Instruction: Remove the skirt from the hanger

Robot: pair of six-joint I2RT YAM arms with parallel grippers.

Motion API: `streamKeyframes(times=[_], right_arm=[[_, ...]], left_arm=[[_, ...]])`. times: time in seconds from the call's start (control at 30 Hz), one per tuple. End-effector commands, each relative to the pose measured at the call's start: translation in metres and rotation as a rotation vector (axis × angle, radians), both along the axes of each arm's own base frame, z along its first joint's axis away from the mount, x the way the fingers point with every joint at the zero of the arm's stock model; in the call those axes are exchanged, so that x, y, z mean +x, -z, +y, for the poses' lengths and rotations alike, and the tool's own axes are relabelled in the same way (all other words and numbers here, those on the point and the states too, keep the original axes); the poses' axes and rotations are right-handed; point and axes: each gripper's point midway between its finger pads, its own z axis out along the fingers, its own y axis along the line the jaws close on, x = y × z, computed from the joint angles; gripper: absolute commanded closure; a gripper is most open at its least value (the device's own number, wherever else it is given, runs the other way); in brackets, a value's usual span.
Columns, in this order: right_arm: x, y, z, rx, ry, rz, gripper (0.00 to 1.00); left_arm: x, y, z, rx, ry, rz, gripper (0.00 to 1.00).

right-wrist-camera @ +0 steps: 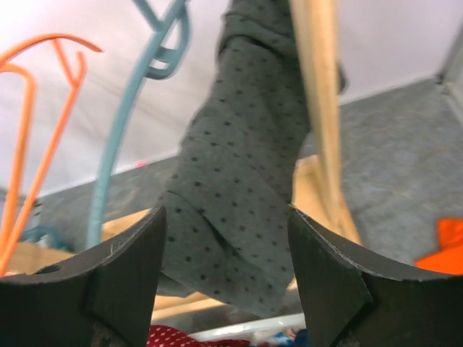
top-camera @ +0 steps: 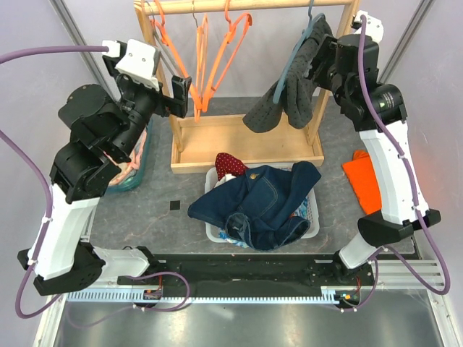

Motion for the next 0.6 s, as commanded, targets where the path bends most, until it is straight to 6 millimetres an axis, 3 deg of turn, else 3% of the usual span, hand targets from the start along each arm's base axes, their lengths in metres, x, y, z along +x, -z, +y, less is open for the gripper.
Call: streamKeyframes(times=[0.0,0.23,0.33,0.37,0.43,0.57], right_arm=[[0.004,-0.043,0.033,0.119,-0.214,-0.131,0.26],[0.002,-0.061,0.05,0.186,-0.305,-0.201,0.27],[0.016,-0.061,0.055,0.197,-0.309,-0.206,0.28],[0.028,-0.051,0.058,0.194,-0.309,-0.183,0.3],[0.036,-0.052,0.058,0.195,-0.304,-0.189,0.31],[0.063,-0.035,0.058,0.191,-0.29,-0.162,0.32]], left_arm=[[-0.005,0.006,0.0,0.022,0.024,0.005,0.0],[-0.003,0.023,-0.005,0.042,0.034,0.043,0.0],[-0.004,0.024,-0.007,0.043,0.045,0.047,0.0],[-0.004,0.023,-0.007,0.045,0.044,0.044,0.0],[-0.005,0.023,-0.005,0.048,0.042,0.043,0.0],[-0.005,0.025,-0.003,0.053,0.037,0.043,0.0]])
